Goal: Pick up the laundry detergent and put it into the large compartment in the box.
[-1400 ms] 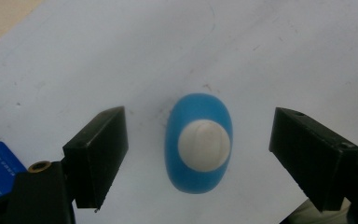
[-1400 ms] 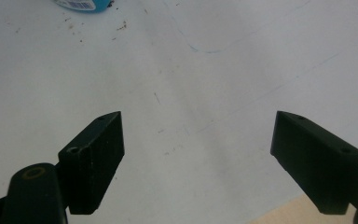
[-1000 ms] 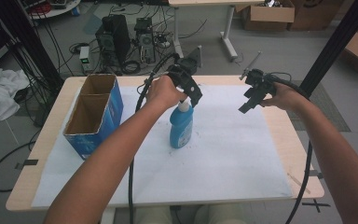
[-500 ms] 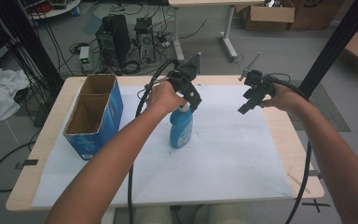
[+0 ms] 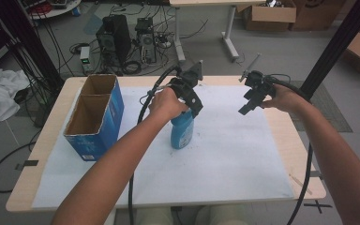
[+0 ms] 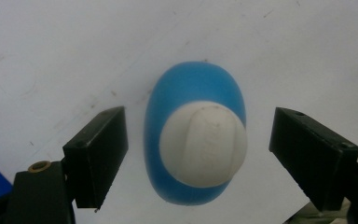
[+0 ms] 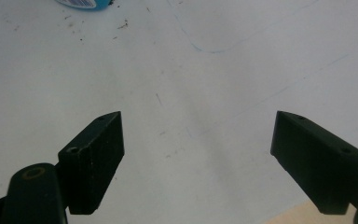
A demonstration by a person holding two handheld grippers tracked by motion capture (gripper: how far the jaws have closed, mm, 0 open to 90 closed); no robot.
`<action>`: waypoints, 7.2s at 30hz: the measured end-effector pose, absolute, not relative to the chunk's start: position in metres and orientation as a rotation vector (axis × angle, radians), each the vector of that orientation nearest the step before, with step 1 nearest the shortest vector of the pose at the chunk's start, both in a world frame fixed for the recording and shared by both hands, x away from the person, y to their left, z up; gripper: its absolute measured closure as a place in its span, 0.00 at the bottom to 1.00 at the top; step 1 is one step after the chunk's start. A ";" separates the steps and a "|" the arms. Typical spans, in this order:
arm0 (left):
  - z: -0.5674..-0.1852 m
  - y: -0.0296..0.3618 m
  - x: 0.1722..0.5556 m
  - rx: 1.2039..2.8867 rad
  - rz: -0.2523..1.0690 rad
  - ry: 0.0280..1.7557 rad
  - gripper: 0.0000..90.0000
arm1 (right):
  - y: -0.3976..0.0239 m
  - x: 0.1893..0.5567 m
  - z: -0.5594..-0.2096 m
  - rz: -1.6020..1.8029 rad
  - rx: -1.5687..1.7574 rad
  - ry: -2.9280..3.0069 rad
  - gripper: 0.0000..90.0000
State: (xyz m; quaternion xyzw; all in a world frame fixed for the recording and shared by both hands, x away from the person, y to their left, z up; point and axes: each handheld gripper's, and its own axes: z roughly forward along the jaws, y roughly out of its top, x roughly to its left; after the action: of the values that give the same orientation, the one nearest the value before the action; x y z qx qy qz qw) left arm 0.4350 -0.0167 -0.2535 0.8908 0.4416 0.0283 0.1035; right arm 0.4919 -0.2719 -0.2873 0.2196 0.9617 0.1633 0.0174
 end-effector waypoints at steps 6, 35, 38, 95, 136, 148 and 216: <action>-0.264 -0.016 0.434 2.628 0.076 1.300 0.22 | -0.271 0.492 -0.288 0.505 0.682 2.991 0.19; -0.291 -0.020 0.434 2.632 0.060 1.325 0.25 | -0.273 0.492 -0.294 0.519 0.684 2.999 0.20; -0.291 -0.019 0.434 2.632 0.060 1.325 0.26 | -0.272 0.493 -0.294 0.519 0.682 3.000 0.20; -0.286 -0.015 0.433 2.577 0.101 1.327 0.41 | -0.268 0.491 -0.295 0.506 0.672 3.009 0.20; -0.150 0.052 0.422 2.424 0.188 1.421 0.42 | -0.260 0.483 -0.287 0.486 0.639 3.012 0.20; -0.114 0.086 0.415 2.333 0.236 1.522 0.42 | -0.255 0.481 -0.285 0.471 0.616 3.008 0.21; -0.162 0.232 0.401 2.023 0.438 2.019 0.42 | -0.251 0.482 -0.286 0.473 0.595 3.001 0.20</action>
State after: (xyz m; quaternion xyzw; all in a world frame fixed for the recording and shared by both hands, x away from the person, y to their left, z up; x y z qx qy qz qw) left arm 0.4006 0.2315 -0.1616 0.6941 0.6928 0.1503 0.1248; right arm 0.4816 -0.2510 -0.2856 0.1922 0.9691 0.1526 0.0229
